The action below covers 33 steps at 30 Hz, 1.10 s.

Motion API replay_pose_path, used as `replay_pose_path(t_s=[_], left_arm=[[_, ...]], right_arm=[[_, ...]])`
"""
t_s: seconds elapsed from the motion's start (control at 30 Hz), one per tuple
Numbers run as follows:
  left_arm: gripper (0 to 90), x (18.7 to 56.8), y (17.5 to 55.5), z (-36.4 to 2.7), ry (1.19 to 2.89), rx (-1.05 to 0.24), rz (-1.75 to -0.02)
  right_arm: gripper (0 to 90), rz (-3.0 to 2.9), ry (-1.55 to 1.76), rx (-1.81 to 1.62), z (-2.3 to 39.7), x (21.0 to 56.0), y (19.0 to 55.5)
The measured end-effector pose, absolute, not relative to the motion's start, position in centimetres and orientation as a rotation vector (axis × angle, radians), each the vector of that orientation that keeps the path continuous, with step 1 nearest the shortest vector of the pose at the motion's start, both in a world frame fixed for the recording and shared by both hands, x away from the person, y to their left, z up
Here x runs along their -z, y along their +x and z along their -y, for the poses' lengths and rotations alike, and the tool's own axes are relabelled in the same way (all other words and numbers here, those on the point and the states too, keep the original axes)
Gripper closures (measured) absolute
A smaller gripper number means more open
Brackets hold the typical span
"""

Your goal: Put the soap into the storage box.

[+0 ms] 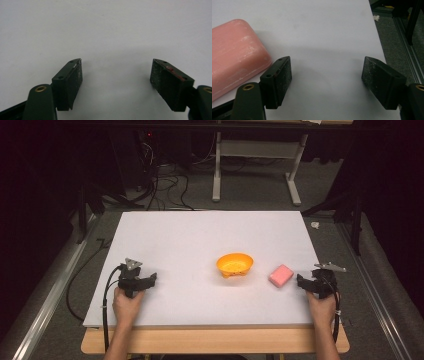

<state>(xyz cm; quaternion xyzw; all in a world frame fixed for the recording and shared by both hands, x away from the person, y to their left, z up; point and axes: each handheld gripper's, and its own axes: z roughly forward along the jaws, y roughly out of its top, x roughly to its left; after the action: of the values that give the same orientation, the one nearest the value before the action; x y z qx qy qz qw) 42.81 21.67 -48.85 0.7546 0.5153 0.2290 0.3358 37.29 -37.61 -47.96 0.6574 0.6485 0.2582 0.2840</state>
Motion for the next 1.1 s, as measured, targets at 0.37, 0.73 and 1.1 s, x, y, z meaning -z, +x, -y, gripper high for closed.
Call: replay_pose_path(t_s=[0.37, 0.73, 1.1], left_arm=[[26.3, 48.85, 42.81, -21.67, 1.968, -0.597, -1.344], [26.3, 48.84, 42.81, -21.67, 1.968, -0.597, -1.344], [26.3, 48.84, 42.82, -21.68, 1.968, -0.597, -1.344]], right_arm=[[24.6, -1.733, 1.758, -0.689, 37.57, 47.97, 37.27], [24.6, -1.735, 1.765, -0.695, 37.66, 47.93, 37.33], [21.6, -1.757, 1.758, -0.697, 37.67, 47.85, 37.39]])
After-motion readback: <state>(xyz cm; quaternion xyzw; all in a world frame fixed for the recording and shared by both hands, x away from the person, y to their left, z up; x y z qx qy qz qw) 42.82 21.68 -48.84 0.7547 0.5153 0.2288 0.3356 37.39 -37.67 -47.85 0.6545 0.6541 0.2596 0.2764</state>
